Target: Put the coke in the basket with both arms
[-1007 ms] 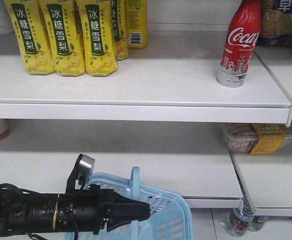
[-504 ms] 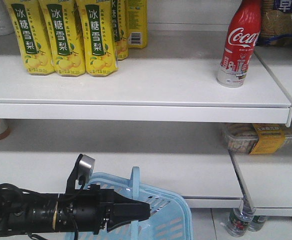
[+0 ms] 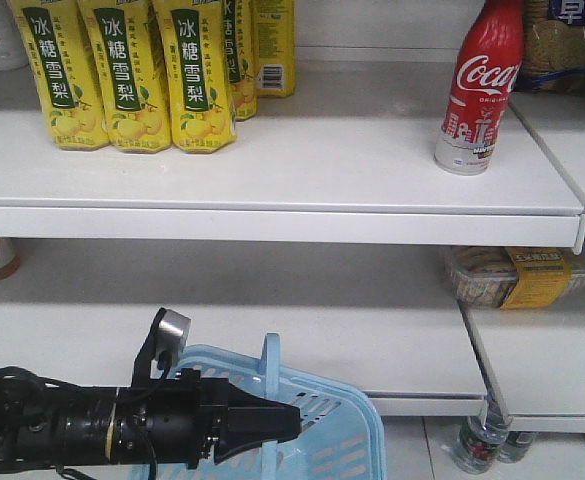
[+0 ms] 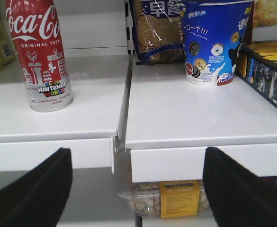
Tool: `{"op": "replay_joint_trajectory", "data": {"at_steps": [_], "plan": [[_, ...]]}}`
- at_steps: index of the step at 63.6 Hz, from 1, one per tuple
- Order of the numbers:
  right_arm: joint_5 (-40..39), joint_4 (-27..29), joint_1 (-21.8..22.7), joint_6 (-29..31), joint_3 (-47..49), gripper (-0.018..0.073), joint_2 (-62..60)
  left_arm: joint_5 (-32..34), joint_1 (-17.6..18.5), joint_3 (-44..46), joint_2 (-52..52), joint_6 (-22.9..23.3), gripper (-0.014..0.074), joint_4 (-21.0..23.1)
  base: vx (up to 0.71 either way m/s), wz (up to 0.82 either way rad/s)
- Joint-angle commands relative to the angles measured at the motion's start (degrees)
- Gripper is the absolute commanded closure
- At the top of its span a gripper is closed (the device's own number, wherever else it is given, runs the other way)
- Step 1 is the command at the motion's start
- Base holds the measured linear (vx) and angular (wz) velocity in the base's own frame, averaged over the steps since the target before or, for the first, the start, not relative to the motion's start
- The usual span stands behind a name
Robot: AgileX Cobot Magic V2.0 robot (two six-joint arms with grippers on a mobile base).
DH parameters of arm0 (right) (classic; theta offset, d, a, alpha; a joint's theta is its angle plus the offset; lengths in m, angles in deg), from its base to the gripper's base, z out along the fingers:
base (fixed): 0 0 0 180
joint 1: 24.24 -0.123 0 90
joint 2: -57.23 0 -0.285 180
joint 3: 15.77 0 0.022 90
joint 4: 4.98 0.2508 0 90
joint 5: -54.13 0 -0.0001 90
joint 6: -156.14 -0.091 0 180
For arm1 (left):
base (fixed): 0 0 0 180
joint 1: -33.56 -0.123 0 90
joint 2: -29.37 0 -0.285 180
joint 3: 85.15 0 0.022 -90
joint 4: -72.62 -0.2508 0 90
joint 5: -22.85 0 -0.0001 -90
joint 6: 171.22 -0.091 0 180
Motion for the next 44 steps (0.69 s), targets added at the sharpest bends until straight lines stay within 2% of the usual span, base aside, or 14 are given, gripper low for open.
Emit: {"op": "replay_joint_trajectory", "data": {"at_steps": [1, 7, 17, 23, 30, 44], "plan": [[-7.5, 2.3, -0.8, 0.4, 2.0, -0.0008, 0.5, 13.7, 0.3, 0.8, -2.6, -0.4, 0.0603, 2.4, 0.0, 0.0], [-10.6, 1.7, -3.8, 0.4, 2.6, -0.0003, 1.4, 13.7, 0.3, 0.8, -2.6, -0.4, 0.0603, 2.4, 0.0, 0.0], [-10.3, 1.5, -10.4, 0.9, 7.8, -0.0002, 6.4, 13.7, 0.3, 0.8, -2.6, -0.4, 0.0603, 2.4, 0.0, 0.0], [-10.3, 1.5, -14.0, 3.6, 12.8, -0.0002, 10.8, 13.7, 0.3, 0.8, -2.6, -0.4, 0.0603, 2.4, 0.0, 0.0], [-10.3, 1.5, -15.6, 5.7, 18.0, -0.0002, 16.0, 13.7, 0.3, 0.8, -2.6, -0.4, 0.0603, 2.4, 0.0, 0.0], [-10.4, 1.5, -15.7, 7.0, 27.6, -0.0002, 27.1, 13.7, 0.3, 0.8, -2.6, -0.4, 0.0603, 2.4, 0.0, 0.0]]}}
